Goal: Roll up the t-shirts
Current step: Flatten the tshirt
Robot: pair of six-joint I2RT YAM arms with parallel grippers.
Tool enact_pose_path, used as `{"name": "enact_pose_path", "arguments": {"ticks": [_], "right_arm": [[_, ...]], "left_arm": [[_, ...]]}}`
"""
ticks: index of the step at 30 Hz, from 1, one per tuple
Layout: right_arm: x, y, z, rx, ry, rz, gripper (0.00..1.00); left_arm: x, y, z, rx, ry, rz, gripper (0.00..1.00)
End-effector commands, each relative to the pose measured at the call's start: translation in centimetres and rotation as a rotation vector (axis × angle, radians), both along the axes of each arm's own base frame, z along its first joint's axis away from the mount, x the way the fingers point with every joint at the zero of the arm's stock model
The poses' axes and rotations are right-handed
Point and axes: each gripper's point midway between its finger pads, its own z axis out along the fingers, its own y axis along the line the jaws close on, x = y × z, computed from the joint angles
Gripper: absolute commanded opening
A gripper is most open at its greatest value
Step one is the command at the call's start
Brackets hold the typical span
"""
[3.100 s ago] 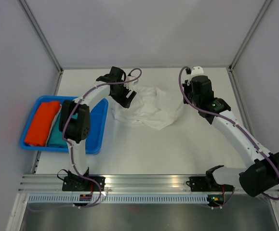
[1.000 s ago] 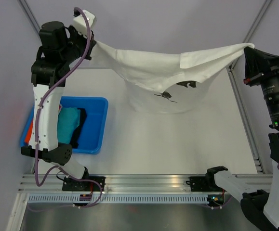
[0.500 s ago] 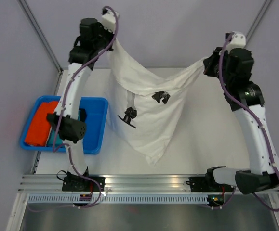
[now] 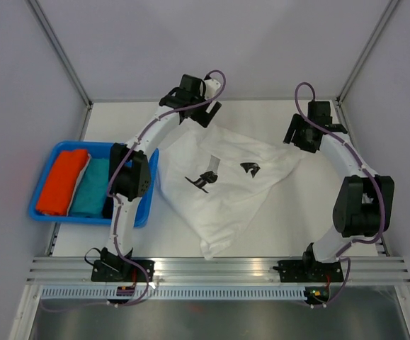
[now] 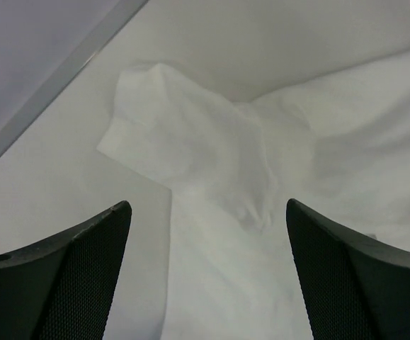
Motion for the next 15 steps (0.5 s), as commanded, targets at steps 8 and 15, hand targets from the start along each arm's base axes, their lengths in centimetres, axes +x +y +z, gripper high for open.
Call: {"name": "enact_pose_path", "arguments": {"ticks": [8,15], "right_arm": [[-1.0,1.4,0.4,-0.26,0.024,0.169,0.71],[-1.1,2.4,-2.8,-0.374,0.192,0.285,0.75]], "left_arm": [[-22.4,-1.2,2.7,0.047,0.256,-0.409,0.87],[-35.5,-0.1,-5.6,0.293,0.486,-0.681,0.84]]}}
